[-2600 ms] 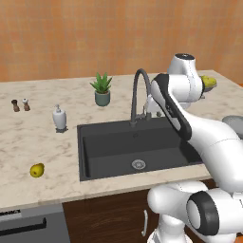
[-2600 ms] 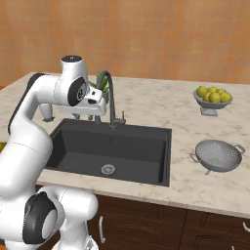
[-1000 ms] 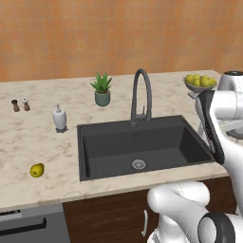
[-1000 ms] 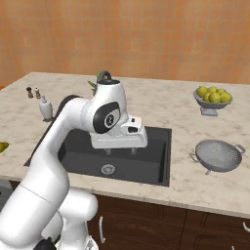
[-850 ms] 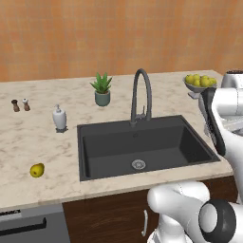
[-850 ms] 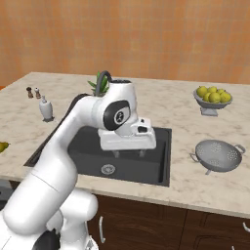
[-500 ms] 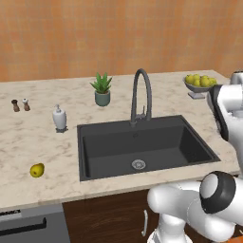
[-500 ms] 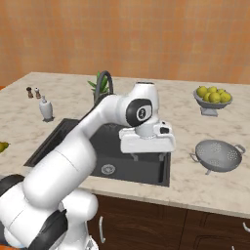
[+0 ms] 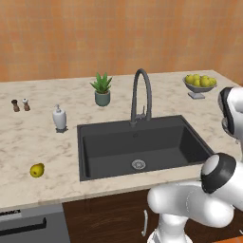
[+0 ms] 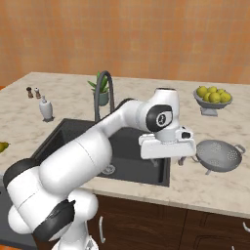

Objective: Put the colander in the sink, put the pear in the colander, and turn on the sink faucet and pour water over the colander.

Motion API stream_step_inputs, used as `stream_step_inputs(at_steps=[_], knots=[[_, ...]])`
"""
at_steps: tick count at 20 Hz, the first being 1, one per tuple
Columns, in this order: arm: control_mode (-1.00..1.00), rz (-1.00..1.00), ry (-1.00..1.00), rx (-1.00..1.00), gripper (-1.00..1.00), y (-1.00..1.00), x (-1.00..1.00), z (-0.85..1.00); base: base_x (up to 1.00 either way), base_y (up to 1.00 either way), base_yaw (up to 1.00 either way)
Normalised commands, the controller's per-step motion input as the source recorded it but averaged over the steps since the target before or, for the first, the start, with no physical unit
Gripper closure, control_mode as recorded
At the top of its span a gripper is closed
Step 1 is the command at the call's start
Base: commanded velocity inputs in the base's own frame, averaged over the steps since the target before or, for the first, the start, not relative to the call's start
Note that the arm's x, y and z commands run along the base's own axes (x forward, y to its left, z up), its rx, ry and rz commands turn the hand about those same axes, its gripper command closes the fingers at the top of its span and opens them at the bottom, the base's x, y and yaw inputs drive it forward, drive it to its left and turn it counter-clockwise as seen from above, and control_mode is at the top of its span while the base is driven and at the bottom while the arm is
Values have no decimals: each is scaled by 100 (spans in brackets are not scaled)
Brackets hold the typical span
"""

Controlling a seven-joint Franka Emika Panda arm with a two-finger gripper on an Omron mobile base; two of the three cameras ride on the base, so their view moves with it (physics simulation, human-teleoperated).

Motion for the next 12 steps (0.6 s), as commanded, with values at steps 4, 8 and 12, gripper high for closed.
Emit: stream_step_inputs(at_steps=[4,8,12], knots=[[-100,19,0,-8,-100,-40,15,-16,0,0,0],[-100,21,0,-5,-100,-42,19,-17,0,0,0],[-100,18,-2,0,-100,-30,25,-20,0,0,0]])
